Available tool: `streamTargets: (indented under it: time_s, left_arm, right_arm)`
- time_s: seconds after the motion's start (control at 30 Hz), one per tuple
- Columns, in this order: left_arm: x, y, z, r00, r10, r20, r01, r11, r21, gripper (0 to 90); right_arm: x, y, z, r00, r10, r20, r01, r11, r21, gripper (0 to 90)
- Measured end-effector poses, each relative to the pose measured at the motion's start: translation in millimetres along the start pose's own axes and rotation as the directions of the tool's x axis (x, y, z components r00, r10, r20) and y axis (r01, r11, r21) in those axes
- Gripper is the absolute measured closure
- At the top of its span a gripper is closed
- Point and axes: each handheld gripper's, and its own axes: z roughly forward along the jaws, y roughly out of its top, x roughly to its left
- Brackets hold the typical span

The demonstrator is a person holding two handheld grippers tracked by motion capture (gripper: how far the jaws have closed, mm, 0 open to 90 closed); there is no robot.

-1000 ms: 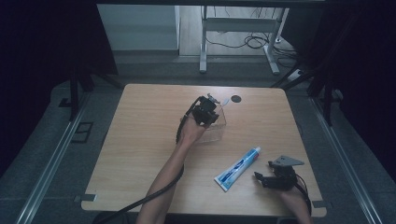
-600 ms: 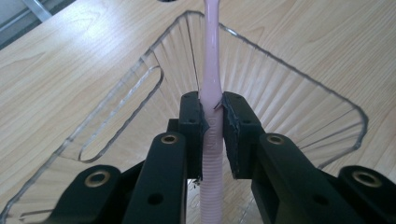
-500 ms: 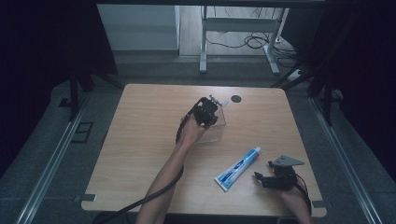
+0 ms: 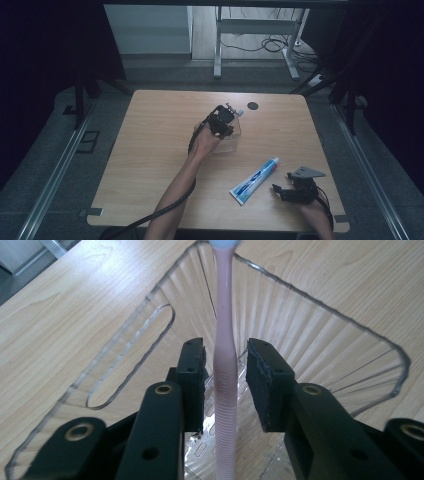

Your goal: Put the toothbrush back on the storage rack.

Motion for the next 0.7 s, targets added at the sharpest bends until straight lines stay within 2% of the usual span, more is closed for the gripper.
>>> streamTargets:
  time_s: [0.3, 0.6, 0.7]
  left_arm:
    - [-0.1, 1.1, -6.7, 0.9999, -0.012, 0.008, 0.013, 0.9995, -0.031, 57.2]
    - [1.2, -0.8, -12.6, 0.9947, -0.055, 0.087, 0.061, 0.9958, -0.068, 46.7]
    - [1.3, -1.3, -14.9, 0.993, -0.054, 0.105, 0.062, 0.9953, -0.075, 43.4]
  right_arm:
    - [0.0, 0.0, 0.0, 1.0, 0.0, 0.0, 0.0, 1.0, 0.0, 21.5]
    - [0.0, 0.0, 0.1, 1.0, -0.001, 0.001, 0.001, 1.0, -0.001, 21.5]
    - [-0.1, 0.0, 0.1, 1.0, -0.002, 0.001, 0.002, 1.0, -0.001, 21.5]
